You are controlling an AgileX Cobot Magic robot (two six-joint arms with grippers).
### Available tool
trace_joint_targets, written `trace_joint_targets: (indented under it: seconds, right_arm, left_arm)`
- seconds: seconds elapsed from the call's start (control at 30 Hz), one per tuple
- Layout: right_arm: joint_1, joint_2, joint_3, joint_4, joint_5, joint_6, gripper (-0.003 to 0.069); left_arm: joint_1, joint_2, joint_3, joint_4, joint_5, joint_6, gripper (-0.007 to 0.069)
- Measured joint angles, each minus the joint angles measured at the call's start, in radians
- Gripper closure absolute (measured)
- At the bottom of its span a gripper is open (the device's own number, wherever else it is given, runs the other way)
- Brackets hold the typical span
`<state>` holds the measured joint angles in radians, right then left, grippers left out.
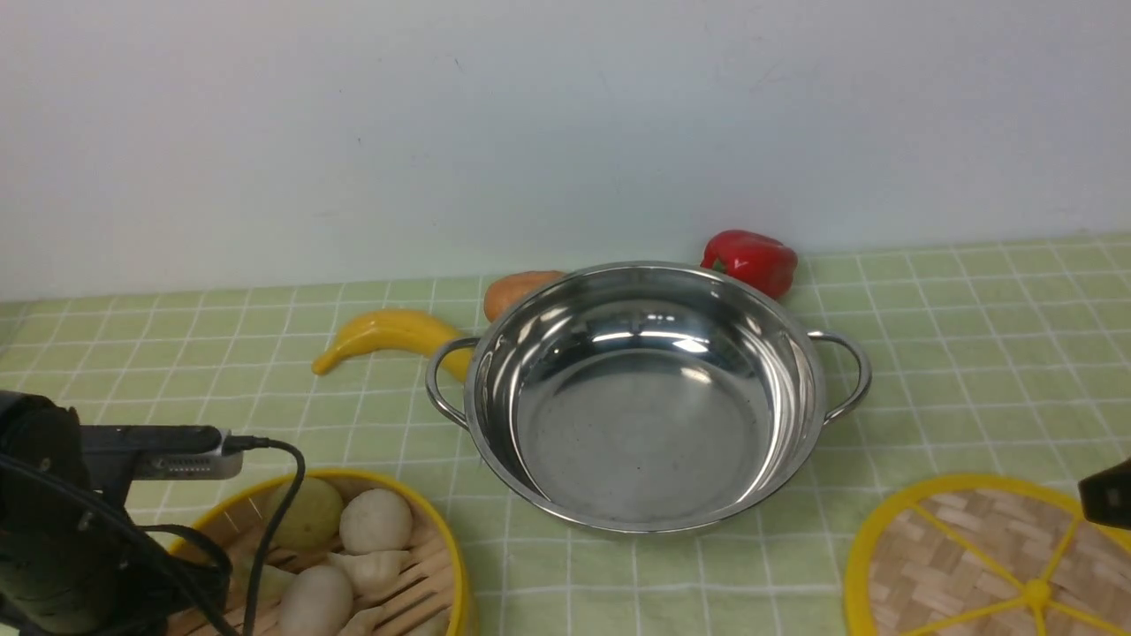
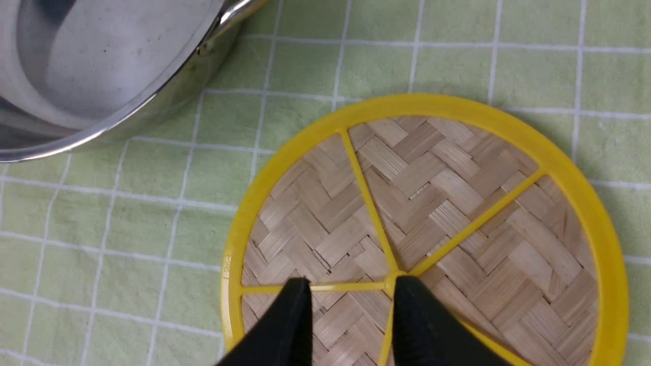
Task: Place the steamer in the pot on the green tablecloth, and put the lid on the steamer.
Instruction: 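Grasp the rim of the steamer basket holding the buns with the left gripper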
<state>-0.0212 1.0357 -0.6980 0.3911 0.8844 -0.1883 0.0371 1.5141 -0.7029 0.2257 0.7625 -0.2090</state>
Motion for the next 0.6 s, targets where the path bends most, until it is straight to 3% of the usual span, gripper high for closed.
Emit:
trace_joint_targets:
  seconds: [0.17,0.27,0.6]
  right_arm:
    - [0.000,0.000,0.000,0.000,0.000,0.000,0.0415]
    - [0.000,0.000,0.000,0.000,0.000,0.000,0.0415]
    - [0.000,0.000,0.000,0.000,0.031,0.000,0.0415]
  left_arm:
    - [0.000,0.044,0.000,0.006,-0.011,-0.006,0.0440]
    - [0.000,0.062,0.000,0.007,-0.012,-0.022,0.0573]
    - [0.026,0.063,-0.004,0.009,-0.009,-0.035,0.0582]
